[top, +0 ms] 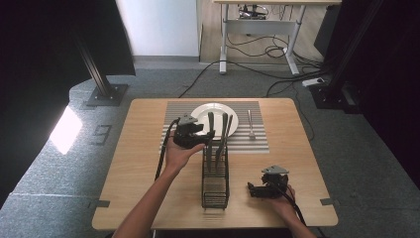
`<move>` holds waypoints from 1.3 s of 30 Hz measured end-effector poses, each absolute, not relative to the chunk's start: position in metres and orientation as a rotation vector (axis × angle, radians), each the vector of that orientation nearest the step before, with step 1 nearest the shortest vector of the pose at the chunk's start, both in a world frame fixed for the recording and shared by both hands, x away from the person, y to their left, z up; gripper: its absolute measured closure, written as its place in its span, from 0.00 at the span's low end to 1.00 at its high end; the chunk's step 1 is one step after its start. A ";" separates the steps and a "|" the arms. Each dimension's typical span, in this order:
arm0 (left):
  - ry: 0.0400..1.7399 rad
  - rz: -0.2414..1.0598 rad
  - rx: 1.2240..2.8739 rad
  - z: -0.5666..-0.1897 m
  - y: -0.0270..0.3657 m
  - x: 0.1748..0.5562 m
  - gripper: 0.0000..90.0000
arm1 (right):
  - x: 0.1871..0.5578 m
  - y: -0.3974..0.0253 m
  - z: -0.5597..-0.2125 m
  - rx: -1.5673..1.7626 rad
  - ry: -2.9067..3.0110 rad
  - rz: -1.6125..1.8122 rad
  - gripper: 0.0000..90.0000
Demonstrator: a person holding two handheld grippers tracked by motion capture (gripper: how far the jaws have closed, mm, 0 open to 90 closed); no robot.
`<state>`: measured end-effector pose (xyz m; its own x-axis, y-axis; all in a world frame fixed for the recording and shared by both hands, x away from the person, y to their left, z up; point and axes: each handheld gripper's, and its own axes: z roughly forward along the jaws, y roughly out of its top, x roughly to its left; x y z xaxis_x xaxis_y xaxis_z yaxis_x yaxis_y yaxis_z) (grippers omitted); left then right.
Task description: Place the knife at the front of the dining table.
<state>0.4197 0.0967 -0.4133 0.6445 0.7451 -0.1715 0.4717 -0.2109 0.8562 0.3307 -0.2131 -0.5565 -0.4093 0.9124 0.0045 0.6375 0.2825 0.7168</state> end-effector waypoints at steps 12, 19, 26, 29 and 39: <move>0.966 0.324 1.888 -0.423 0.088 0.429 0.64 | 0.331 -0.213 -0.556 1.390 2.152 0.912 0.00; 0.943 0.242 1.886 -0.426 0.090 0.432 0.80 | 0.331 -0.213 -0.556 1.392 2.152 0.913 0.00; 0.930 0.215 1.893 -0.424 0.091 0.432 0.89 | 0.331 -0.213 -0.556 1.392 2.151 0.913 0.00; 0.925 0.194 1.881 -0.424 0.093 0.433 0.90 | 0.331 -0.213 -0.556 1.390 2.152 0.912 0.00; 0.781 0.255 1.843 -0.391 0.102 0.415 0.92 | 0.331 -0.213 -0.556 1.390 2.157 0.915 0.00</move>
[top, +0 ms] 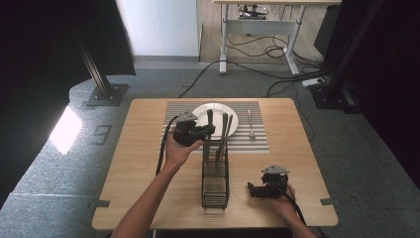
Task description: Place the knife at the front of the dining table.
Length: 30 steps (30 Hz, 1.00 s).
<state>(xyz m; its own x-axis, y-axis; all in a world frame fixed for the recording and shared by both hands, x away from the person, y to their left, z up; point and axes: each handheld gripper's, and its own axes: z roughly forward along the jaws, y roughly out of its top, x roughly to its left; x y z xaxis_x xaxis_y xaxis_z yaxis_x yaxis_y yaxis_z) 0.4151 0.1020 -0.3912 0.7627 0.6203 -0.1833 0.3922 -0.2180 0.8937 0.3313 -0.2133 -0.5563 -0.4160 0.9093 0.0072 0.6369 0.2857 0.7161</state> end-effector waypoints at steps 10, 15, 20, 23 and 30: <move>0.731 0.296 1.770 -0.355 0.110 0.402 0.92 | 0.331 -0.213 -0.556 1.391 2.157 0.913 0.00; 0.722 0.320 1.723 -0.333 0.115 0.397 0.92 | 0.331 -0.213 -0.556 1.394 2.158 0.913 0.00; 0.710 0.372 1.680 -0.309 0.129 0.388 0.92 | 0.330 -0.213 -0.556 1.393 2.153 0.912 0.00; 0.713 0.381 1.668 -0.303 0.136 0.387 0.92 | 0.330 -0.213 -0.556 1.394 2.153 0.912 0.00; 0.781 0.444 1.690 -0.311 0.157 0.387 0.92 | 0.330 -0.213 -0.556 1.396 2.154 0.912 0.00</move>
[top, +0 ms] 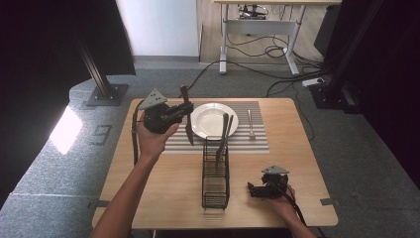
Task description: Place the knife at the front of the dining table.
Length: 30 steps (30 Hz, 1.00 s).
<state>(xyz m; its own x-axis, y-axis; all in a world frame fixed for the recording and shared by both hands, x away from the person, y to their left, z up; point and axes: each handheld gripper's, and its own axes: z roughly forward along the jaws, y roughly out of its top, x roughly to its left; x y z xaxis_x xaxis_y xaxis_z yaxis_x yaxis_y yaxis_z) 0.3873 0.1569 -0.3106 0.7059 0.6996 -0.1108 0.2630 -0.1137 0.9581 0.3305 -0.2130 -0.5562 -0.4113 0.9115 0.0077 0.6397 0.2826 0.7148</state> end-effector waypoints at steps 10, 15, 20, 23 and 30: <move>0.942 0.460 1.716 -0.352 0.191 0.405 0.92 | 0.330 -0.213 -0.556 1.396 2.151 0.913 0.00; 0.985 0.463 1.734 -0.366 0.197 0.410 0.92 | 0.331 -0.212 -0.556 1.397 2.147 0.914 0.00; 1.022 0.461 1.761 -0.378 0.201 0.416 0.92 | 0.331 -0.212 -0.556 1.397 2.148 0.914 0.00; 1.039 0.461 1.770 -0.383 0.201 0.419 0.92 | 0.331 -0.212 -0.556 1.396 2.147 0.914 0.00; 1.067 0.469 1.809 -0.395 0.200 0.427 0.92 | 0.331 -0.212 -0.556 1.397 2.147 0.913 0.00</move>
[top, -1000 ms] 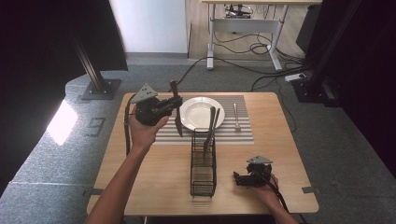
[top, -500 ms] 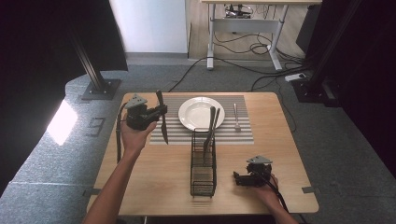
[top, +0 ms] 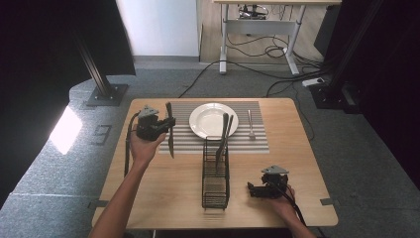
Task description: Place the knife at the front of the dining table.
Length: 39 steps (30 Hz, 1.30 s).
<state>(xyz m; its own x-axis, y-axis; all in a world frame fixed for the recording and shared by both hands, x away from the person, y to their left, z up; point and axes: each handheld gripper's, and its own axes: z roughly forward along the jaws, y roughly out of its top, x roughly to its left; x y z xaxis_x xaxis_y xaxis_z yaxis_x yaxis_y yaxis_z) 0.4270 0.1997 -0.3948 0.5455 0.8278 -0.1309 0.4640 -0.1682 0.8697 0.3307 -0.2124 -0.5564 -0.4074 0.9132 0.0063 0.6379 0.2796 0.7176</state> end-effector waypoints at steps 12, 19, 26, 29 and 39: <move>1.115 0.494 1.857 -0.419 0.194 0.446 0.93 | 0.331 -0.212 -0.556 1.399 2.149 0.913 0.00; 1.143 0.488 1.845 -0.423 0.196 0.452 0.93 | 0.331 -0.212 -0.556 1.397 2.149 0.913 0.00; 1.181 0.472 1.853 -0.432 0.199 0.465 0.93 | 0.331 -0.212 -0.556 1.399 2.149 0.913 0.00; 1.193 0.440 1.839 -0.434 0.200 0.469 0.93 | 0.331 -0.212 -0.556 1.398 2.149 0.913 0.00; 1.246 0.454 1.836 -0.442 0.206 0.483 0.93 | 0.331 -0.212 -0.556 1.395 2.153 0.914 0.00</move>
<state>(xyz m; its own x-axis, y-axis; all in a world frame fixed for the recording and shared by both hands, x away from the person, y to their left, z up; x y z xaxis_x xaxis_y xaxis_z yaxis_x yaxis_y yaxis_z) 0.4831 0.2059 -0.4421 0.4379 0.8852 -0.1568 0.5773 -0.1432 0.8039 0.3313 -0.2124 -0.5563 -0.4116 0.9113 0.0080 0.6390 0.2823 0.7155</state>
